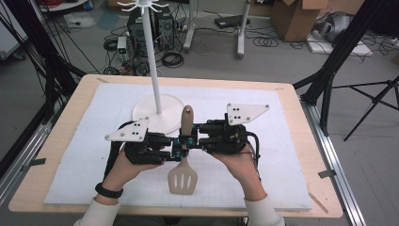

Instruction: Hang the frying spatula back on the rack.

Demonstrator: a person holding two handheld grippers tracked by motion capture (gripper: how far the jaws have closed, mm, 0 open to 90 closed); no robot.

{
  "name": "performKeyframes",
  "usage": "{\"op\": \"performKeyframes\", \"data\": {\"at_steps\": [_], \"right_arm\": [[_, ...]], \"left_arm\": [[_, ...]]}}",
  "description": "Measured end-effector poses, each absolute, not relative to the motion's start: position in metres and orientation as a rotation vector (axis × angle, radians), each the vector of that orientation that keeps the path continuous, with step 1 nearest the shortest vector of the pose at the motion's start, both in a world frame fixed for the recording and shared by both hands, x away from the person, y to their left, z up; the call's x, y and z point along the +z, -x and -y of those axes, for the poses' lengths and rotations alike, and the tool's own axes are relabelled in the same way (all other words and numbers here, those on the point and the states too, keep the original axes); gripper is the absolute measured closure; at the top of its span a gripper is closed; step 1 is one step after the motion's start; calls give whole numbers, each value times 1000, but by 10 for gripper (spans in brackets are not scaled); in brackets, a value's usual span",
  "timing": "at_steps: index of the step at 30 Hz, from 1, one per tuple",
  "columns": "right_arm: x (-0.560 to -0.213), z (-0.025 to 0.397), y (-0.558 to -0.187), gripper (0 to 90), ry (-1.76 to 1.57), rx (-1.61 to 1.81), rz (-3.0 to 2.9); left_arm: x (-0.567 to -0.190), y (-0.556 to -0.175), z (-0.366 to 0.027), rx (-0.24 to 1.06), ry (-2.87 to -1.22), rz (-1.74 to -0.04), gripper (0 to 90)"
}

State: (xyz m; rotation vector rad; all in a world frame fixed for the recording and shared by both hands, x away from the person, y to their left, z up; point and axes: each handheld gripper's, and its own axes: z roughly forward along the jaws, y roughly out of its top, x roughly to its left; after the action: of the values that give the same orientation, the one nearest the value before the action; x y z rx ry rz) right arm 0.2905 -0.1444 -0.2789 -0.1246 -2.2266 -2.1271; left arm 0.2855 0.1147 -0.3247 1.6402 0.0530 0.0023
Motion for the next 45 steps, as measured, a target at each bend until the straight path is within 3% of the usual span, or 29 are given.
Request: {"op": "performKeyframes", "data": {"at_steps": [3,12,18,30,45], "right_arm": [[-279,144,-290,750,128,-2126,2236],[-282,149,-293,451,195,-2167,2289],[-291,169,-295,355,245,-2191,2321],[-335,219,-299,303,449,-2172,2438],[-363,251,-296,244,567,-2088,2553]], "left_arm": [[-325,-286,-115,15,-1642,-55,786],[-323,-289,-121,42,-1651,-63,788],[-317,-298,-135,61,-1632,-90,788],[-285,-331,-168,128,-1605,-145,787],[-256,-378,-186,169,-1586,-200,787]]}}
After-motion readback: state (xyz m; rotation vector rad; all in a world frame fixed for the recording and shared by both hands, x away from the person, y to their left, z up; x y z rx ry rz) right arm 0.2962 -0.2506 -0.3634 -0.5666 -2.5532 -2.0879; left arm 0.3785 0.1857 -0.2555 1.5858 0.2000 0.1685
